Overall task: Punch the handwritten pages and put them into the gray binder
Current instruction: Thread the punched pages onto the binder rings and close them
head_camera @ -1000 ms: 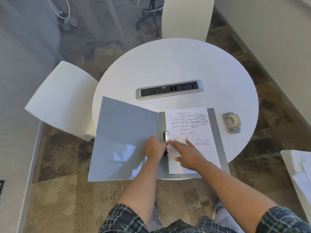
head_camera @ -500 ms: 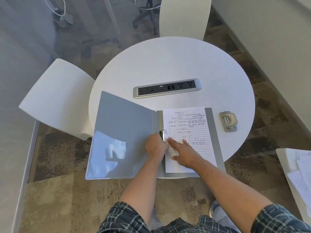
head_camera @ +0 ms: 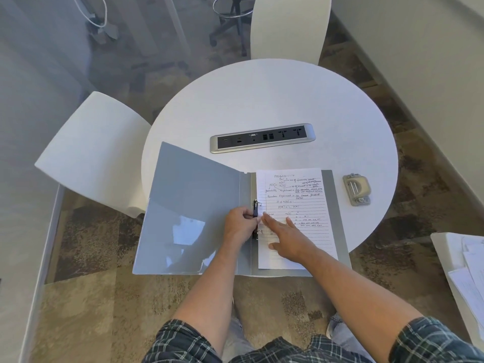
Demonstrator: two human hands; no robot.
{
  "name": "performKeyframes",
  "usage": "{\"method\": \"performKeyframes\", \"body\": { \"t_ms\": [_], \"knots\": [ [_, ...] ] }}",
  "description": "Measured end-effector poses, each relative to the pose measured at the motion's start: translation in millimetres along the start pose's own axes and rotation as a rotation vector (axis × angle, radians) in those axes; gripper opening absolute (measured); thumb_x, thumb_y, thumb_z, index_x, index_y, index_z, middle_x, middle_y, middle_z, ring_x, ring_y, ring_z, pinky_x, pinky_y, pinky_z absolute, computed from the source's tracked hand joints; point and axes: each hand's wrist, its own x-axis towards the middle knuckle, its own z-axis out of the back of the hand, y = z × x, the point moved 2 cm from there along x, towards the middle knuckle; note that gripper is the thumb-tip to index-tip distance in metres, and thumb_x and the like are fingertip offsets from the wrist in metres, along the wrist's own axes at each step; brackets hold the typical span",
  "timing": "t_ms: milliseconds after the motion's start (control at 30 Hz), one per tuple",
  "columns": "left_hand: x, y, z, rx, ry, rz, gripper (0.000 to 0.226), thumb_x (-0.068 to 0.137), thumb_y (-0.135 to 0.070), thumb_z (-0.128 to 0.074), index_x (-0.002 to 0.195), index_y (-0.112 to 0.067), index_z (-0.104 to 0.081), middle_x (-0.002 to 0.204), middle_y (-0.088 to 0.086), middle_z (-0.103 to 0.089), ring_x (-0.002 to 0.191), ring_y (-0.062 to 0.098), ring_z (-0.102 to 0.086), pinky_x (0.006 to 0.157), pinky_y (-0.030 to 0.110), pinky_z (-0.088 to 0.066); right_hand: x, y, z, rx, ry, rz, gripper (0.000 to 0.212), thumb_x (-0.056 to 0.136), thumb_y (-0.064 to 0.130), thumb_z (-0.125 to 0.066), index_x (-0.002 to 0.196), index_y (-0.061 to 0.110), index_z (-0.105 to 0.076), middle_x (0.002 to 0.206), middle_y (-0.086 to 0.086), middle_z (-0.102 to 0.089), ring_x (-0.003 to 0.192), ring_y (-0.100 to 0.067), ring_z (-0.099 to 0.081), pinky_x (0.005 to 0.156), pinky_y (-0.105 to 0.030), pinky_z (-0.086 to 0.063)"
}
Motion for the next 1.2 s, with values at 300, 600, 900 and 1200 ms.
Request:
{"method": "performKeyframes", "body": {
  "t_ms": [300, 600, 900, 1200],
  "knots": [
    [1.7, 2.0, -0.6, 0.031, 0.187, -0.063, 0.019, 0.086, -0.005, -0.071, 0.096, -0.021, -0.068, 0.087, 0.001, -0.069, 0.082, 0.019, -0.064, 0.081, 0.036, -0.056, -4.3, 5.3, 5.5, 0.034, 0.022, 0.0, 0.104, 0.096, 0.015, -0.069, 0.164, 0.034, 0.008, 0.169, 0.007, -0.027, 0.155, -0.011, -0.025, 0.125, -0.034, 0.01],
    [-9.3, 2.6, 1.2, 0.165, 0.175, -0.102, 0.034, 0.083, -0.017, -0.08, 0.113, -0.024, -0.066, 0.092, -0.002, -0.069, 0.084, 0.016, -0.067, 0.068, 0.026, -0.051, -11.9, 21.5, 24.4, 0.145, -0.076, -0.049, 0.09, 0.095, 0.039, -0.069, 0.164, 0.041, -0.01, 0.163, 0.008, -0.042, 0.149, -0.027, -0.037, 0.127, -0.043, -0.015],
    [-18.2, 18.5, -7.4, 0.372, 0.09, -0.242, 0.028, 0.081, -0.008, -0.077, 0.105, -0.02, -0.072, 0.107, -0.004, -0.061, 0.093, 0.017, -0.066, 0.088, 0.037, -0.058, 2.3, 26.4, 29.4, -0.218, -0.067, -0.018, 0.103, 0.083, 0.048, -0.074, 0.165, 0.03, -0.014, 0.174, 0.002, -0.008, 0.157, -0.024, -0.018, 0.125, -0.044, -0.017],
    [-21.3, 20.0, -10.0, 0.432, 0.065, -0.295, 0.03, 0.083, -0.003, -0.073, 0.107, -0.021, -0.072, 0.109, -0.008, -0.061, 0.089, 0.015, -0.065, 0.083, 0.035, -0.059, 50.2, 47.2, 89.8, -0.225, -0.103, -0.141, 0.051, 0.085, 0.004, -0.062, 0.132, 0.016, -0.05, 0.138, -0.006, -0.056, 0.111, -0.028, -0.062, 0.087, -0.039, -0.05]
  ]
}}
